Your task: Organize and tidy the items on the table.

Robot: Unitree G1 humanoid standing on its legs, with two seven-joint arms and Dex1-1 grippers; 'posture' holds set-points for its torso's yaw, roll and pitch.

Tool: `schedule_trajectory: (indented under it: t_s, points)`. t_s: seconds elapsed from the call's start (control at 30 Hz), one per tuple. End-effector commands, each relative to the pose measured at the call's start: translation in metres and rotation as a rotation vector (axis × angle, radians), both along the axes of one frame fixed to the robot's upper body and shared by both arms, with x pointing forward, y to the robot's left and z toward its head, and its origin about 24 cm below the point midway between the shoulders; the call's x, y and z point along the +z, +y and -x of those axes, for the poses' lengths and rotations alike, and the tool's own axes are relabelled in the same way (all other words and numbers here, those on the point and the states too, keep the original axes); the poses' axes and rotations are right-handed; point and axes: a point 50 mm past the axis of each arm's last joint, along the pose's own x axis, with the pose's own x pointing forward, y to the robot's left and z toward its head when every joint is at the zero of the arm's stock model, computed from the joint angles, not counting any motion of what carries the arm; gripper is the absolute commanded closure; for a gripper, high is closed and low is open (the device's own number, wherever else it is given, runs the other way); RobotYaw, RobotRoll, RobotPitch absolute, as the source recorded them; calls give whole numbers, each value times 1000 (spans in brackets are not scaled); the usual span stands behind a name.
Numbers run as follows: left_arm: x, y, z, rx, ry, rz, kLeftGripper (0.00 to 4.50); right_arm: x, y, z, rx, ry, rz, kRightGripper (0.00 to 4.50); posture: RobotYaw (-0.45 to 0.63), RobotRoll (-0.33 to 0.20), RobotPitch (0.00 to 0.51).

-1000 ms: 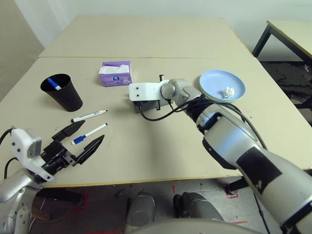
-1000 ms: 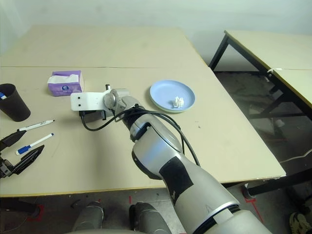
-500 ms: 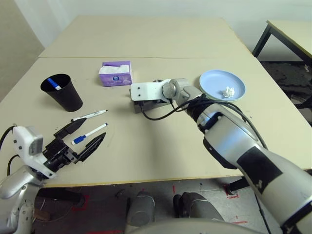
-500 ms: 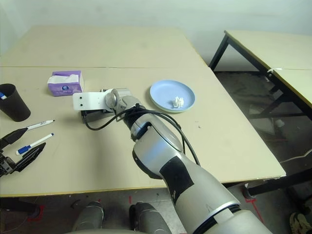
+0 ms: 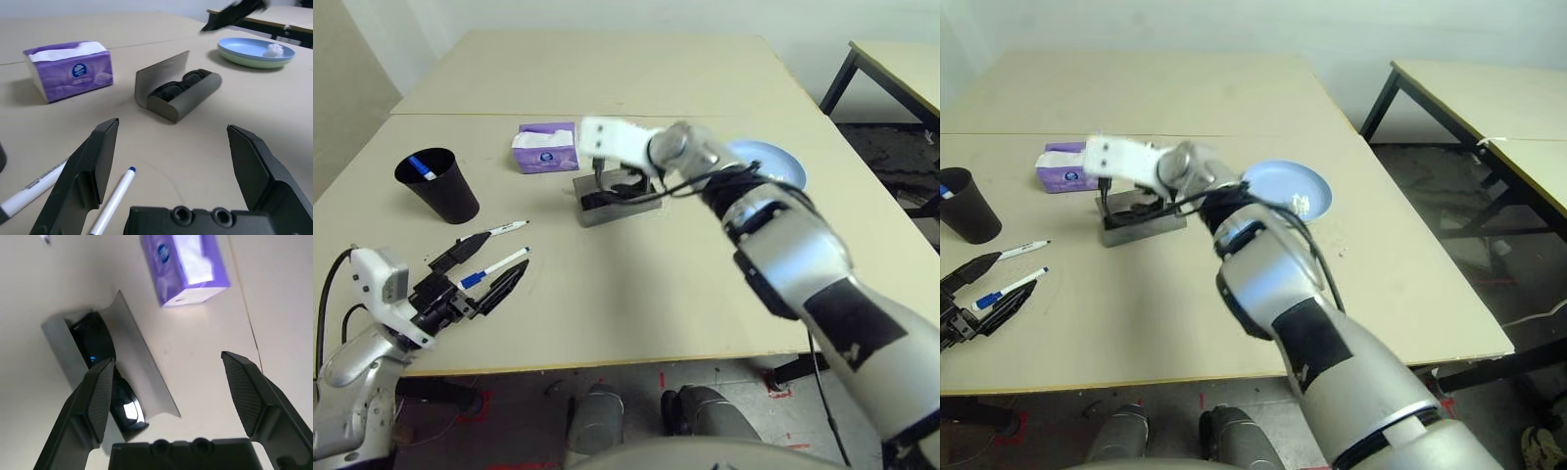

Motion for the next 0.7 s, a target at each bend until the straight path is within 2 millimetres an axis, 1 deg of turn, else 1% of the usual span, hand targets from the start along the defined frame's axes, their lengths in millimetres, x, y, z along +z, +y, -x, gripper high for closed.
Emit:
schedule_trajectory:
  t_s: [0.03,0.1,0.2,0.23,0.3,0.33,0.37,0.4,0.47,0.57,0.7]
  points:
    - [-4,3,-4,58,-6,-10,0,12,-38,0,-12,75,-99,47,128,0,71]
    - [-5,2,-8,74,-9,-14,0,11,-64,5,-35,90,-136,47,115,0,71]
    - [-7,2,-13,92,-8,-16,0,6,-88,16,-77,102,-196,47,99,0,74]
    - [-7,1,-14,93,-8,-18,0,4,-93,20,-95,103,-222,47,92,0,75]
    - [-9,0,-21,106,-2,-35,0,-4,-112,31,-135,101,-360,47,79,0,74]
    - [-10,-1,-26,115,7,-47,0,-12,-124,39,-160,89,-425,47,69,0,73]
    - [-11,-3,-31,121,15,-60,0,-23,-136,48,-192,84,-457,47,64,0,73]
    - [-11,-4,-35,123,23,-69,0,-33,-143,56,-216,82,-475,47,60,0,72]
    - [-10,-6,-45,139,27,-86,0,-53,-152,73,-251,72,-530,47,46,0,71]
    - [-6,-6,-59,171,28,-103,0,-80,-157,94,-283,46,-613,47,32,0,67]
    - [-1,-4,-77,212,32,-134,0,-114,-160,113,-308,24,-700,47,18,0,64]
